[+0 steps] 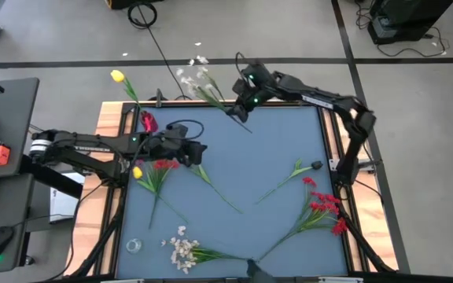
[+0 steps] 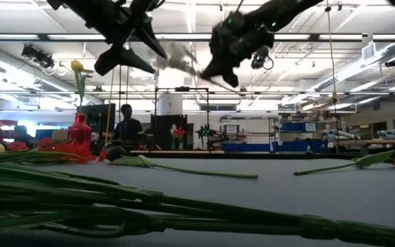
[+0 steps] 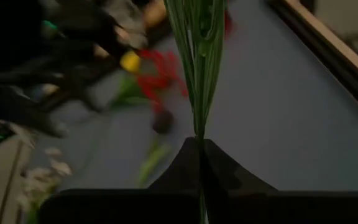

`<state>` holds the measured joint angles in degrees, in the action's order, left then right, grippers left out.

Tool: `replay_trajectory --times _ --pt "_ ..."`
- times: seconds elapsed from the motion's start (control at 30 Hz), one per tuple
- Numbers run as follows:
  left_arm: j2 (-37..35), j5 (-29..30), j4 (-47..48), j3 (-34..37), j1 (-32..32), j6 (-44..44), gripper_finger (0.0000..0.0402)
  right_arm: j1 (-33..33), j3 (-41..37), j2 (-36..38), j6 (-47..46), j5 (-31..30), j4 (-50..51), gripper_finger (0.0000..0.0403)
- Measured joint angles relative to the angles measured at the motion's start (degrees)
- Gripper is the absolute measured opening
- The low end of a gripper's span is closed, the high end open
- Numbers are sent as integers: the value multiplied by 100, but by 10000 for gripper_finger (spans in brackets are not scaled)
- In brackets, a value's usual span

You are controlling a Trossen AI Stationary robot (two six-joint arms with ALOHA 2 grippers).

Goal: Sort flowers into vase by color
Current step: Put the top white flowers into the red vase

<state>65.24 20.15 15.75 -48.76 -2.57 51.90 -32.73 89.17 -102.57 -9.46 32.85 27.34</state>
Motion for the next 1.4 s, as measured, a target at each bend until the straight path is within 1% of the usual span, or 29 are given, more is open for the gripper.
replay_trajectory --times 0.07,0.17,0.3,0.37,0.5,0.57,0.73,0.83,0.93,1.03,1.17,1.2,1.27,1.4 --pt "-100 153 -128 1 -11 -119 231 159 -452 307 -235 -47 -668 7" --pt "-362 258 -324 3 -24 -525 251 388 -1077 703 -615 -232 -1767 7" --pt "-516 282 -1137 -2 -66 -1536 260 691 -1666 1014 -887 -391 -3033 7" --pt "-510 279 -1626 -4 -66 -2015 260 875 -1773 1048 -885 -491 -3203 7" --pt "-375 277 -2407 -14 -80 -2682 260 1219 -1771 998 -468 -652 -3297 7" --pt "-363 272 -2433 3 -122 -2804 260 1357 -1763 977 -283 -798 -3334 7" --pt "-376 253 -2520 1 -282 -2767 256 1584 -1769 969 4 -1026 -3426 7" --pt "-389 -21 -2703 -3 -320 -2864 235 1626 -1769 969 20 -1039 -3525 8" --pt "-388 -160 -2667 -4 -342 -2878 196 1633 -1769 969 20 -1118 -3563 8" --pt "-386 -160 -2673 -4 -343 -2937 134 1627 -1767 969 9 -1095 -3585 9" --pt "-418 -166 -2653 -4 -343 -3225 28 1627 -1767 969 26 -1091 -3587 13" --pt "-422 -167 -2659 -4 -341 -3290 17 1627 -1767 969 27 -1090 -3590 16" --pt "-425 -164 -2664 -4 -355 -3366 15 1627 -1761 969 33 -1115 -3594 29" --pt "-516 -74 -2361 -4 -445 -3405 13 1606 -1761 969 -82 -1355 -3435 74"
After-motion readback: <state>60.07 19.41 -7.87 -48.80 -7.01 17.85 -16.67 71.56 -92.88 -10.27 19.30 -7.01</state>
